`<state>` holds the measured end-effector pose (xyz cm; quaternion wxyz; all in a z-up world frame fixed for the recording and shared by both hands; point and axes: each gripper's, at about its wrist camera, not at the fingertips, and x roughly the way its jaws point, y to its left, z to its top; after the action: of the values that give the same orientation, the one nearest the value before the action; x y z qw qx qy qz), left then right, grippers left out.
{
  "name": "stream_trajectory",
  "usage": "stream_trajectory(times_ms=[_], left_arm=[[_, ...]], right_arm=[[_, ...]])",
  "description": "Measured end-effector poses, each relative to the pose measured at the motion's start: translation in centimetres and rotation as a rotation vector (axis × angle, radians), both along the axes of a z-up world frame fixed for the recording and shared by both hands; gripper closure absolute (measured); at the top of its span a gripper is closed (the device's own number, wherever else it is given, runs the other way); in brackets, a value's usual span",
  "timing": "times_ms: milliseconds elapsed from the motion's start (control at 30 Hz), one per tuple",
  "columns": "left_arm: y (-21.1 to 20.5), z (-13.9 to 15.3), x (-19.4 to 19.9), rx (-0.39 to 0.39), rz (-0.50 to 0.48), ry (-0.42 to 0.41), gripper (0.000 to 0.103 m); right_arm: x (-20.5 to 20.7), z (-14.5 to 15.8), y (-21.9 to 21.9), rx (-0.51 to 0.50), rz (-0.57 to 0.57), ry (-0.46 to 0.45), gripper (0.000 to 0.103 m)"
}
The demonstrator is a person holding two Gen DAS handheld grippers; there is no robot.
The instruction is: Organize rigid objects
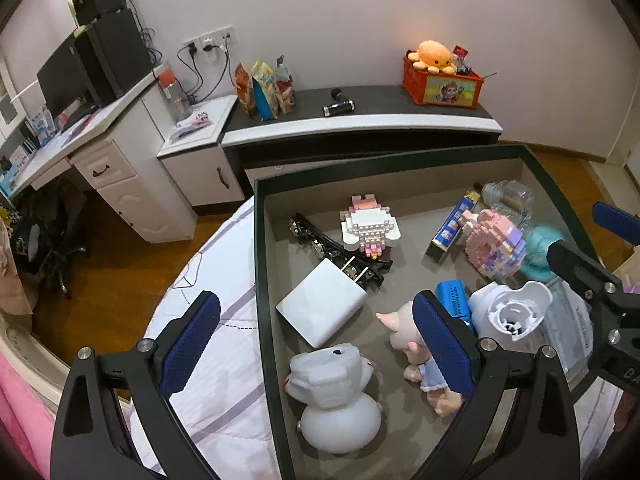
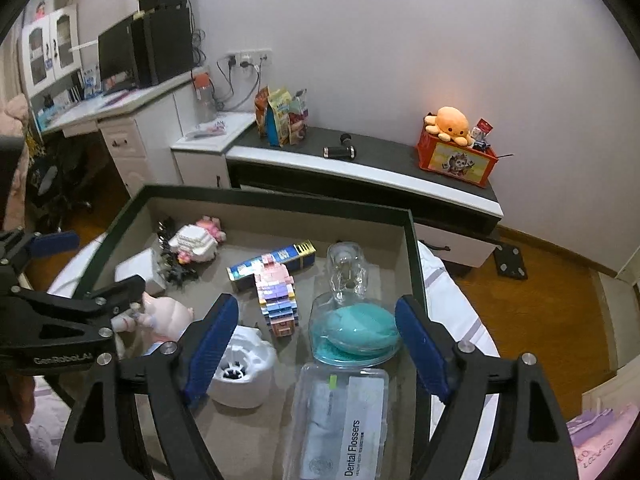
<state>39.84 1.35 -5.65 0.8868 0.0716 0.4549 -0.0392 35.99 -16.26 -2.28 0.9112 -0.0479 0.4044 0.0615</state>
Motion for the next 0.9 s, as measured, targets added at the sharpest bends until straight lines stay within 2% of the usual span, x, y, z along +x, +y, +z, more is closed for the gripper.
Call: stream_trajectory(times_ms=[167, 333, 667, 900], left_arm=[[0.2, 1.9, -2.1, -0.01, 0.016, -0.041, 0.005], [1.0, 4.4, -6.3, -0.039, 0.029, -0.111, 0.005], [1.7, 8.9, -16.6, -0.074, 0.018, -0.237, 0.001], [1.0, 9.3, -23.2, -0.102, 0.004, -0.284, 0.001]], right_arm=[[-1.7, 1.8, -0.3, 0.034, -0.003, -0.045, 0.021], [-4.6, 4.2, -0.2, 0.037, -0.003, -0.107, 0.021], [-14.9, 8.1, 0.2, 0.04, 0.017, -0.211, 0.021], [-22.2, 8.7, 0.3, 0.048, 0.017, -0.257, 0.021]])
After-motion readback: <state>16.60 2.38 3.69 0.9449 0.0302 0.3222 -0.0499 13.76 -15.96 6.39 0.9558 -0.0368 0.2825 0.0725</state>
